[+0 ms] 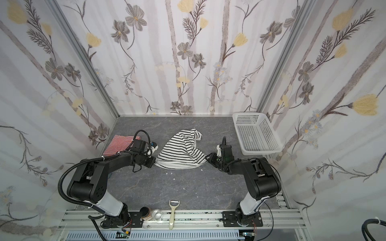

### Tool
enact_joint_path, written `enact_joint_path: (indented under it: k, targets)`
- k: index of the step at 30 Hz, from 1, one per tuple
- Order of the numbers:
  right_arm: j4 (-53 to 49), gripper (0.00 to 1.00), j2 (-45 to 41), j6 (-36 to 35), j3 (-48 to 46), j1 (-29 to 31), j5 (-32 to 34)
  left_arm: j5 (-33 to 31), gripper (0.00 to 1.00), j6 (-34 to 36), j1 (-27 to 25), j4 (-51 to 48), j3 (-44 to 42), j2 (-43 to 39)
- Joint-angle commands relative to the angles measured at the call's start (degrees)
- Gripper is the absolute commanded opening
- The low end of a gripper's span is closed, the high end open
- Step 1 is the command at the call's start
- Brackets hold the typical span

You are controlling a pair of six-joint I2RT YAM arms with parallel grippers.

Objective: Fold and stack the tank tops

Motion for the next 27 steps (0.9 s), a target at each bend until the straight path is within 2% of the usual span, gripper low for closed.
enact_joint_path:
  k: [1, 8, 15, 19, 21, 27]
  targets:
    - [-3.67, 0.39, 1.76, 2.59, -0.55, -0.59, 2.2, 0.38, 0.0, -0.53, 0.06, 0.0, 0.5, 0.18]
    - [0.92, 0.34, 5.27, 4.74, 0.22, -1.28, -0.56, 0.27, 0.0, -0.66, 0.06, 0.0, 0.25, -0.07]
    - [0.74, 0.08, 4.81, 4.85, 0.9, -1.8, -0.87, 0.15, 0.0, -0.97, 0.22, 0.0, 0.68, -0.37]
    - [-0.69, 0.06, 4.83, 4.33, 1.97, -1.97, -0.37, -0.16, 0.0, -0.93, 0.24, 0.0, 0.86, -1.1]
    - [-0.89, 0.0, 4.74, 4.16, 2.12, -2.07, -0.27, -0.33, 0.0, -0.97, 0.24, 0.04, 0.84, -1.27]
    - [-0.31, 0.0, 0.96, 4.08, 1.13, -2.06, -1.05, -0.63, 0.0, -1.41, 0.88, -0.09, 1.68, -2.12]
